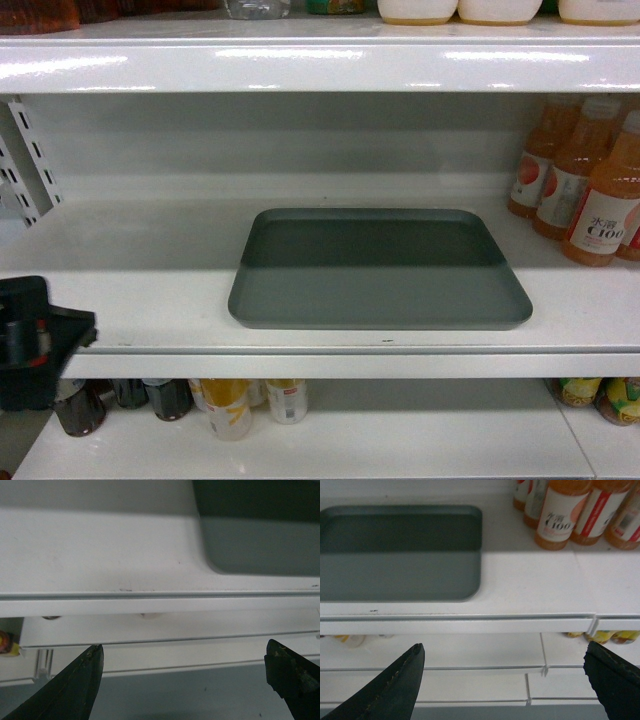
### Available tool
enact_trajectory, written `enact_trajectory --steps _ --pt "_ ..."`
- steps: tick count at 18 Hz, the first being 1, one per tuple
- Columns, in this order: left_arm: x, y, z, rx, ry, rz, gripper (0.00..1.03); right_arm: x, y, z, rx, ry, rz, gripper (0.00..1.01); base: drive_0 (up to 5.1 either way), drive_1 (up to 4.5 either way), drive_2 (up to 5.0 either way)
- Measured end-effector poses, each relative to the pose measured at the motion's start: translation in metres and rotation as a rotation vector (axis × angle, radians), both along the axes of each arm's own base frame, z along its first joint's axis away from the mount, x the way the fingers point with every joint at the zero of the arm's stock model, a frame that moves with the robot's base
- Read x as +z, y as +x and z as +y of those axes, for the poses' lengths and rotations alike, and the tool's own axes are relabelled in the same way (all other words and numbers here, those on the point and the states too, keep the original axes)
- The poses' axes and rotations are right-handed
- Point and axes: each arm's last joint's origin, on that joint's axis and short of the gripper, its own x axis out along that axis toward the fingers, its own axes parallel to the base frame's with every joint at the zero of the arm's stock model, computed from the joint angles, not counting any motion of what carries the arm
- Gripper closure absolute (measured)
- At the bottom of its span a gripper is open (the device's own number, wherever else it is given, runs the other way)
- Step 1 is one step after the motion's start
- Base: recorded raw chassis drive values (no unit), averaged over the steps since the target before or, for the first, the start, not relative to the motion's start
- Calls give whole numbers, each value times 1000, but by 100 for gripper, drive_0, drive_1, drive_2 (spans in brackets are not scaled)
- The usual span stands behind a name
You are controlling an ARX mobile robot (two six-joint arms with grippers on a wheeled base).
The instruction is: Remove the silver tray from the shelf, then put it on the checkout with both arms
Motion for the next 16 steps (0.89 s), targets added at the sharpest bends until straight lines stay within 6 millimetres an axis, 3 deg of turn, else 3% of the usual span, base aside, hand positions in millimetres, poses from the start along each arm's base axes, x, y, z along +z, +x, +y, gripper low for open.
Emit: enact_trajectory --steps 5,11,14,16 --pt "-55 53 -28 -55 26 167 5 -37 66 6 -9 46 130 3 0 0 0" --pt "-71 125 -47 -25 48 172 5 -70 160 6 -68 74 215 3 0 0 0" --pt "-79 147 -54 -14 49 185 5 -79 193 9 -71 104 247 3 0 0 0" --pt "-78 154 -56 -8 47 181 5 -83 202 11 -73 108 254 3 0 0 0"
